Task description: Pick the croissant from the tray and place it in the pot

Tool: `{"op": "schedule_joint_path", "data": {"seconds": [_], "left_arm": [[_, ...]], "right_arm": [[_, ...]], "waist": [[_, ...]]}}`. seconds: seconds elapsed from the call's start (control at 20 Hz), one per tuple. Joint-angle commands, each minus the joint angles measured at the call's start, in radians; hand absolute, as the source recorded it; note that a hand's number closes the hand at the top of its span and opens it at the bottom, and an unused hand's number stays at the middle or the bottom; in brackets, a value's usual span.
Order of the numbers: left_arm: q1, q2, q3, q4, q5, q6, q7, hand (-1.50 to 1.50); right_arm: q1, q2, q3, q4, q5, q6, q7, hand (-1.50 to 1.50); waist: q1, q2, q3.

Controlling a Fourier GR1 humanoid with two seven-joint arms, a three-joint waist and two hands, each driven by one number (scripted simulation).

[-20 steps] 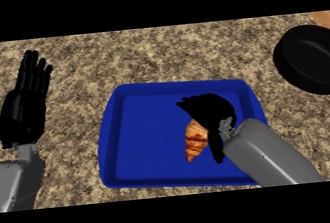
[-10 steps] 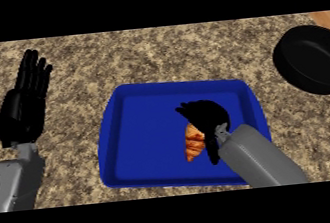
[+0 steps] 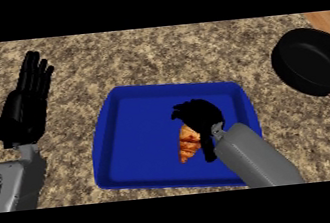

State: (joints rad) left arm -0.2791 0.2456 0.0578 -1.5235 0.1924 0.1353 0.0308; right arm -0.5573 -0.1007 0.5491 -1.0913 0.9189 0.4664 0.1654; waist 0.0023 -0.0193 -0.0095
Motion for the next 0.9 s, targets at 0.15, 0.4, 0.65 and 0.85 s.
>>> {"op": "schedule_joint_path", "data": {"seconds": [0.15, 0.4, 0.65, 0.85], "left_arm": [[0.003, -0.015, -0.01, 0.01, -0.042, 0.01, -0.024, 0.0], [-0.005, -0.013, 0.013, -0.006, -0.025, 0.007, 0.015, 0.0], [-0.027, -0.035, -0.012, -0.014, -0.029, 0.012, 0.01, 0.0], [-0.028, -0.025, -0.016, -0.021, -0.031, 0.0, 0.011, 0.0]], "right_arm": [[-0.007, 0.061, 0.035, 0.089, 0.049, -0.018, -0.073, 1.5], [0.038, 0.098, 0.094, 0.003, 0.146, -0.124, 0.027, 1.5], [-0.199, 0.046, -0.272, 0.093, 0.128, -0.203, 0.268, 1.5], [-0.286, -0.004, -0.433, 0.124, 0.15, -0.316, 0.484, 1.5]], "waist": [[0.003, 0.021, 0.01], [0.0, 0.019, 0.01], [0.02, 0.038, 0.011], [0.039, 0.058, 0.011]]}}
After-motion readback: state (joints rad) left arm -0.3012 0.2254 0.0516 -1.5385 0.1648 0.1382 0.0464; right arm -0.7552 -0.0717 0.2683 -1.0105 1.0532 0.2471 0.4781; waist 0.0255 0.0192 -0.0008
